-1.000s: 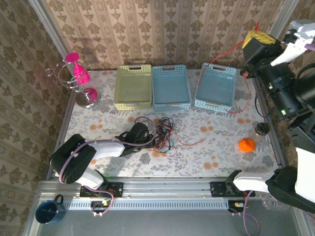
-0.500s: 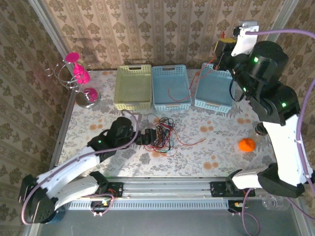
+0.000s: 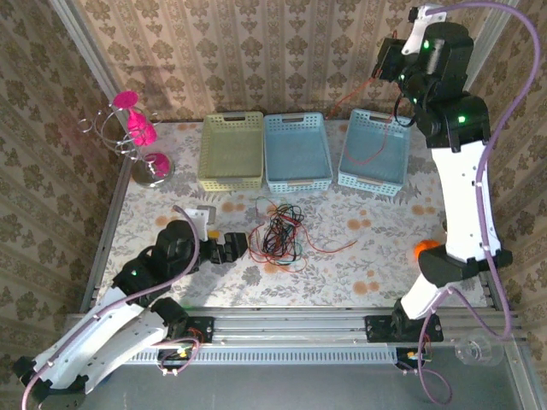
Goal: Untangle the cables
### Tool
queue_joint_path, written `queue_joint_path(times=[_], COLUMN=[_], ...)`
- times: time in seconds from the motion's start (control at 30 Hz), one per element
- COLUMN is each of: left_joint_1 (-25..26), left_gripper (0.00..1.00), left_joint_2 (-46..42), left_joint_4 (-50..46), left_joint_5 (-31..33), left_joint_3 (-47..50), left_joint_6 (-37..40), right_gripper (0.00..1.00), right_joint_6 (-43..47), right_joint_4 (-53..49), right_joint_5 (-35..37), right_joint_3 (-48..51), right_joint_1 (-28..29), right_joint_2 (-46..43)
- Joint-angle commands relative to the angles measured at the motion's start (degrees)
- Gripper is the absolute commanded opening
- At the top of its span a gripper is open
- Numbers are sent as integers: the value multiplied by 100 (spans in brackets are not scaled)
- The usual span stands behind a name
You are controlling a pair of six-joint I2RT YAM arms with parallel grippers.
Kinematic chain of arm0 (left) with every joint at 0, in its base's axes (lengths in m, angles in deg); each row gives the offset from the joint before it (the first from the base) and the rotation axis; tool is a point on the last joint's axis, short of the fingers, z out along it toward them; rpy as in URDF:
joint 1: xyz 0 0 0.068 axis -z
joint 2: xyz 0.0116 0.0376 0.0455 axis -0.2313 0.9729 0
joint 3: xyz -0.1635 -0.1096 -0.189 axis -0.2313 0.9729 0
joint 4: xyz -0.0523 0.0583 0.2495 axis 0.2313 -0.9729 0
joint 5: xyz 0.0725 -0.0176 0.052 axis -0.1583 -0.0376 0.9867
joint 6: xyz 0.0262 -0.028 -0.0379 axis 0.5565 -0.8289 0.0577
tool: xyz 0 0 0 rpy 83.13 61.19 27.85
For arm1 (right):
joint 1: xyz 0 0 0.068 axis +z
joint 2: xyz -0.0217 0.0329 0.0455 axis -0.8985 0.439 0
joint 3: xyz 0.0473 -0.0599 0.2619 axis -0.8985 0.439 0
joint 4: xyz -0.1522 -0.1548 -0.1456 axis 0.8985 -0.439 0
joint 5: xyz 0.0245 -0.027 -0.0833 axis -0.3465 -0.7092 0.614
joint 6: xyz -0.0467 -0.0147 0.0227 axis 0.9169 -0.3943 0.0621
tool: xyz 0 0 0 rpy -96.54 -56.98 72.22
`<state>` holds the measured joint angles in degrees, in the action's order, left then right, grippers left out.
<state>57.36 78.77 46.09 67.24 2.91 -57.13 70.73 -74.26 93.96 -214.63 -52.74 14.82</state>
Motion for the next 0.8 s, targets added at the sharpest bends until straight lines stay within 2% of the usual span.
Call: queue_joint_path(times=[0.0, 0.23, 0.4, 0.67, 0.77], left_joint_1=[-65, -161, -214, -242, -249], left_gripper=[100, 100, 100, 100, 100], left_joint_2=[50, 317, 486, 787, 880], left_joint_4=[-144, 54, 267, 483, 533], left_joint_5=[61, -79, -183, -368, -375], left_joint_3=[101, 132, 194, 213, 213], left_joint_6=[-3, 51, 36, -1, -1], right_gripper=[0, 0, 0, 0, 2], right_joint_6=[-73, -219, -192, -123, -84], right_joint_4=[-498, -307, 258, 208, 212], right_joint_5=[307, 76, 256, 705, 784], right_joint_3=[-168, 1065, 2311, 2381, 2129], right_joint_1=[-255, -621, -722, -827, -858], right_joint_2=[355, 889, 1062, 2125, 2455])
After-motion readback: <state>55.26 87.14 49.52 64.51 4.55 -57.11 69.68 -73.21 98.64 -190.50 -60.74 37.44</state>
